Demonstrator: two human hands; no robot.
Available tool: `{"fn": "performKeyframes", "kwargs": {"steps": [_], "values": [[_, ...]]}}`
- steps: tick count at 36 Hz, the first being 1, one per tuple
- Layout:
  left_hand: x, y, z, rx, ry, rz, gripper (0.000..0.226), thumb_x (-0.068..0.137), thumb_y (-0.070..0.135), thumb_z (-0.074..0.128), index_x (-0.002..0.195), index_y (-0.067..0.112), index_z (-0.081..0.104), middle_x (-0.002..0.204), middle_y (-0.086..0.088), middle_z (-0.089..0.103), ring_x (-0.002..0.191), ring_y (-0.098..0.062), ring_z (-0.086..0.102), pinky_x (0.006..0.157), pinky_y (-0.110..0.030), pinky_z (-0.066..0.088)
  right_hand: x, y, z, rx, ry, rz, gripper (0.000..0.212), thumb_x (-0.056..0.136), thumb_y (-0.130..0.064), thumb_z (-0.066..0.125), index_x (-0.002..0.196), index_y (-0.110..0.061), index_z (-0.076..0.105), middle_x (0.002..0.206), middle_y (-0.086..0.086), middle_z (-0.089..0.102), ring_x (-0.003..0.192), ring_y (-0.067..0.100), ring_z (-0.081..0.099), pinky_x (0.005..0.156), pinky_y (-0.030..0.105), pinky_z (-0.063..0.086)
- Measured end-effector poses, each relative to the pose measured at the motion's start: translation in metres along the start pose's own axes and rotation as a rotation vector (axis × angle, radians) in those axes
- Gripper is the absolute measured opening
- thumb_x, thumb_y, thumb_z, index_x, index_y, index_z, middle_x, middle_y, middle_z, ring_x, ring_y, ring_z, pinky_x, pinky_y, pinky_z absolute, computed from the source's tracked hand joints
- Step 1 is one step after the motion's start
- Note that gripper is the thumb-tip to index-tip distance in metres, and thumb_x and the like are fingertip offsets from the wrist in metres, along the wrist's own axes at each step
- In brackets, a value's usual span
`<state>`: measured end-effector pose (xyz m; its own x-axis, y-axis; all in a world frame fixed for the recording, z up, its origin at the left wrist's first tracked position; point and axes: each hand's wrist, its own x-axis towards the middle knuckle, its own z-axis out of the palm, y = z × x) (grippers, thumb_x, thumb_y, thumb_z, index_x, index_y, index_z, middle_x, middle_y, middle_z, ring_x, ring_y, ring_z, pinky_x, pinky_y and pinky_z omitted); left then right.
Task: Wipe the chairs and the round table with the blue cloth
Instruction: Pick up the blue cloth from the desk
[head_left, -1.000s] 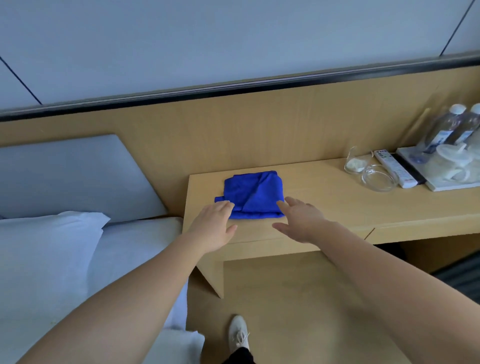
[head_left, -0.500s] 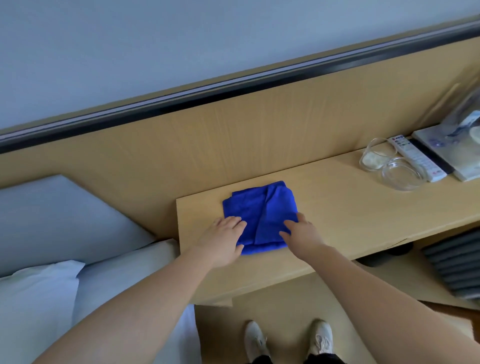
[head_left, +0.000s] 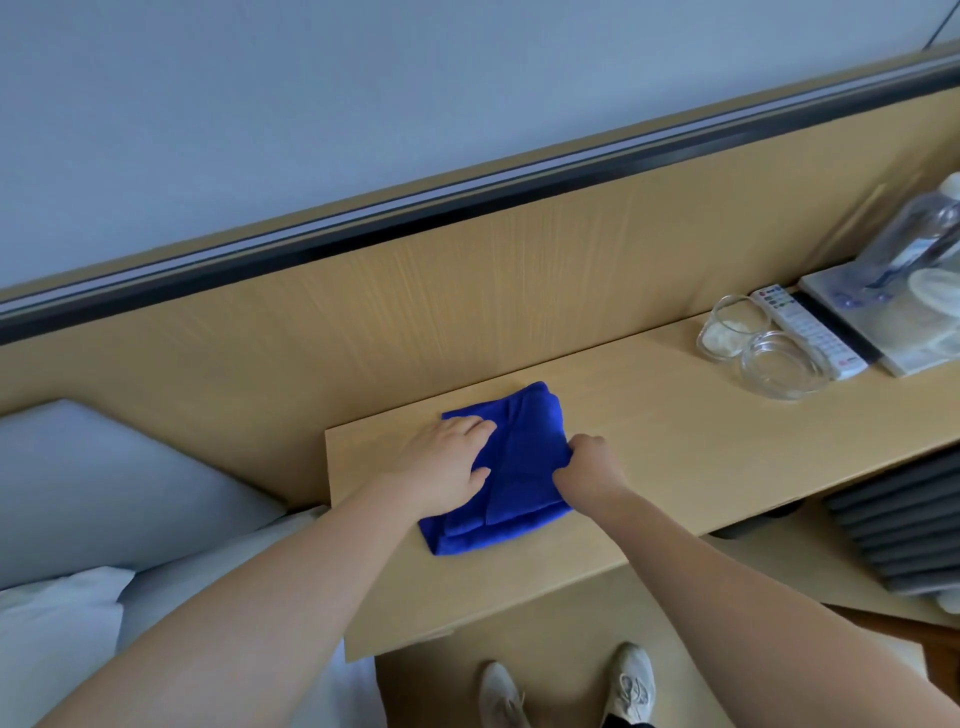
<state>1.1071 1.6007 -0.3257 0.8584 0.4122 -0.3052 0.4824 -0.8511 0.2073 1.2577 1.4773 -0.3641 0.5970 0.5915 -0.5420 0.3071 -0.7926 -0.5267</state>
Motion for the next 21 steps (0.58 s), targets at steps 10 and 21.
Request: {"fn": "performKeyframes", "kwargs": {"steps": [10, 21], "values": [[0.028, 0.018, -0.051, 0.047, 0.085, 0.311, 0.063, 0.091, 0.024, 0.052, 0.148, 0.023, 0.024, 0.156, 0.006, 0.016, 0.143, -0.015, 0.01, 0.117, -0.031, 0.006, -0.047, -0.024, -0.054, -0.147, 0.068, -0.263, 0.023, 0.081, -0.003, 0.042, 0.098, -0.014, 0.053, 0.091, 0.004, 0.059, 0.081, 0.026, 0.059, 0.069, 0.038, 0.051], [0.027, 0.087, -0.071, -0.245, -0.08, 0.503, 0.021, 0.083, 0.025, 0.044, 0.101, 0.035, 0.044, 0.091, 0.015, 0.056, 0.087, -0.015, 0.053, 0.072, -0.032, 0.046, -0.134, 0.0, -0.117, -0.168, 0.234, -0.302, 0.038, 0.082, -0.002, 0.043, 0.106, -0.023, 0.063, 0.096, 0.001, 0.061, 0.087, 0.022, 0.057, 0.076, 0.04, 0.052]]}}
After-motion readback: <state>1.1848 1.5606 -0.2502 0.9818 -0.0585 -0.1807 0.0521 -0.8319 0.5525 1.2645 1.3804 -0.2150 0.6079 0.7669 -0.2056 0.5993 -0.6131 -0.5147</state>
